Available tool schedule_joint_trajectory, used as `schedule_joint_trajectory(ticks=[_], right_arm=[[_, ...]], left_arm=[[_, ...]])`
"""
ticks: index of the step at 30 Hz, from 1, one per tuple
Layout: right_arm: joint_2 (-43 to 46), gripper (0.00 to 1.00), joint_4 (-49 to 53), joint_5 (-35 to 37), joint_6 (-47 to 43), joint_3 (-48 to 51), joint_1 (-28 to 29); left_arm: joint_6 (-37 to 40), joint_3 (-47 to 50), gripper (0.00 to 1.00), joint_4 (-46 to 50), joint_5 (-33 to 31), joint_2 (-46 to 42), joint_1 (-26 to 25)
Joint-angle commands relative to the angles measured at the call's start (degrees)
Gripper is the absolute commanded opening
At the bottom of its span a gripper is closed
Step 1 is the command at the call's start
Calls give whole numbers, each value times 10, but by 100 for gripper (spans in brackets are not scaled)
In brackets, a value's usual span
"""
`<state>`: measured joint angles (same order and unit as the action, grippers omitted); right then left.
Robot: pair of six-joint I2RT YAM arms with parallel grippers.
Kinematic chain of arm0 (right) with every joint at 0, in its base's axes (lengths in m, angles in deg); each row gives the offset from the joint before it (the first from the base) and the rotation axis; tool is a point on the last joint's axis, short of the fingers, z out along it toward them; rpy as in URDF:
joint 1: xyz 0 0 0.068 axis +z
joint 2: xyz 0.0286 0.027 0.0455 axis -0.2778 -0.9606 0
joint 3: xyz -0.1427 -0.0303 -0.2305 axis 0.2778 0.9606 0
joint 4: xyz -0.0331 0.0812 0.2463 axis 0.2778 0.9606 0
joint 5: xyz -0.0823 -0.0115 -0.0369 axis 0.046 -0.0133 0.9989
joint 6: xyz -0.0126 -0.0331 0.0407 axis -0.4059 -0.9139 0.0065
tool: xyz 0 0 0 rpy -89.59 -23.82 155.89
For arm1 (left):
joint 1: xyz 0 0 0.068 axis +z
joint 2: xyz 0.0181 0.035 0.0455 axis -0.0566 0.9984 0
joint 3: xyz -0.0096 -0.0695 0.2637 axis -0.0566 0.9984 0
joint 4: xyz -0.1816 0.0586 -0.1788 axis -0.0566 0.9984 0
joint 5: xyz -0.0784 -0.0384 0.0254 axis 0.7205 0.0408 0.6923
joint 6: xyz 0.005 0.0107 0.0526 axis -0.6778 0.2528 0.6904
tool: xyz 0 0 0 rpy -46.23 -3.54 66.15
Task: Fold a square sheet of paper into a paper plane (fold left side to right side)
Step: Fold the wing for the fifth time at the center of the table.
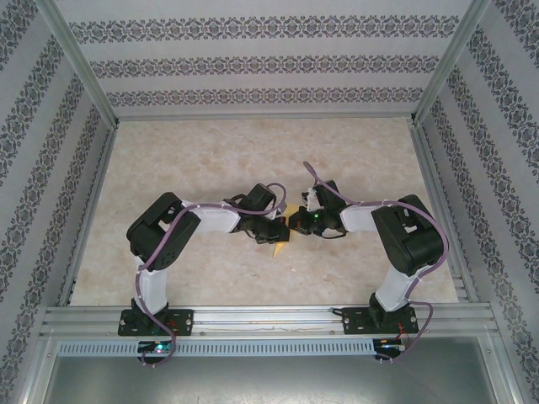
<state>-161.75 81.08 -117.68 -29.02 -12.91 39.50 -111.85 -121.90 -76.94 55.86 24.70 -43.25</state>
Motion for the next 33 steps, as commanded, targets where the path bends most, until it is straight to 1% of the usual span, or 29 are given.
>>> schedule_joint_trajectory(ticks=[1,14,33], right_arm=[[-61,0,64,111,-25,24,14],[-66,0,81,117,-34,18,13],[-69,0,96,120,-40,10,11]], left_arm=[[17,-7,0,-7,-6,13,5],[17,61,0,-6,-3,-14,1],[50,138,0,60,-20,-88,-8]])
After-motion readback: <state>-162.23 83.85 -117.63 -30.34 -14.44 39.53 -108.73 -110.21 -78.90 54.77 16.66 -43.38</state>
